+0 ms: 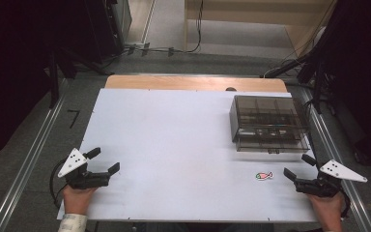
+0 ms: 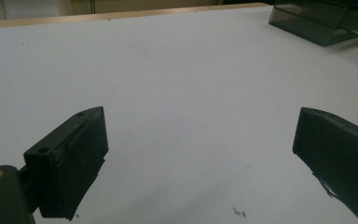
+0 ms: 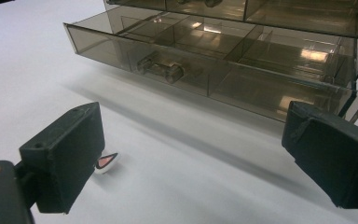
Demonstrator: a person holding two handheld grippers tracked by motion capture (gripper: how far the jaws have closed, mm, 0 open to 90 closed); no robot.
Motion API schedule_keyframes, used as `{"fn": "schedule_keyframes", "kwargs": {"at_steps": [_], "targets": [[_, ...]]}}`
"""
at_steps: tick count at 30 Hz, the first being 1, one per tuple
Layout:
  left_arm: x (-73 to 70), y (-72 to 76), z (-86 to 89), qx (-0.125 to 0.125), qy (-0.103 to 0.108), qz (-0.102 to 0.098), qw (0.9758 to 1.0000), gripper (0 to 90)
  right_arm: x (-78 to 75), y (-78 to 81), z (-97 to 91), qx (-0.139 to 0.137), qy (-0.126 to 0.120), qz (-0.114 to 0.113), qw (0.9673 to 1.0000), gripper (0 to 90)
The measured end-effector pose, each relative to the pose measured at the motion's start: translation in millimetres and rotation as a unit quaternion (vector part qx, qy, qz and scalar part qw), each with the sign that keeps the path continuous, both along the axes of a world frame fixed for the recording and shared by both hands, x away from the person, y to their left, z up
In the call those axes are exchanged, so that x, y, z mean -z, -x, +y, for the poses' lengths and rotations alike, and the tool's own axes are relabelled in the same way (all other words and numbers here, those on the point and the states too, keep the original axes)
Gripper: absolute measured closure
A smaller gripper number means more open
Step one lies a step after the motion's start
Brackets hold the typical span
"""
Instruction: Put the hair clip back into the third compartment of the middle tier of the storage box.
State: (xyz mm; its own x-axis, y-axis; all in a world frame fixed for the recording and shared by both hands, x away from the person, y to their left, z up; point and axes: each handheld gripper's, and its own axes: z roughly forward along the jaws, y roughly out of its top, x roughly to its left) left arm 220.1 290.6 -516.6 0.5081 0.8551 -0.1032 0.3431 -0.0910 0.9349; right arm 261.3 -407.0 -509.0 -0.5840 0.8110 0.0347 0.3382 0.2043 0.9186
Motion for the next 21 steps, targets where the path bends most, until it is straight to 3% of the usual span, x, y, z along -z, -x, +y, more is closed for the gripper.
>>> {"fn": "schedule_keyframes", "kwargs": {"at_steps": [21], "targets": [[0.1, -0.1, 0.1, 0.001, 0.001, -0.001, 1.0000, 3.8, -0.3, 0.0, 0.9, -0.006, 0.005, -0.001, 1.0000, 4.4]]}}
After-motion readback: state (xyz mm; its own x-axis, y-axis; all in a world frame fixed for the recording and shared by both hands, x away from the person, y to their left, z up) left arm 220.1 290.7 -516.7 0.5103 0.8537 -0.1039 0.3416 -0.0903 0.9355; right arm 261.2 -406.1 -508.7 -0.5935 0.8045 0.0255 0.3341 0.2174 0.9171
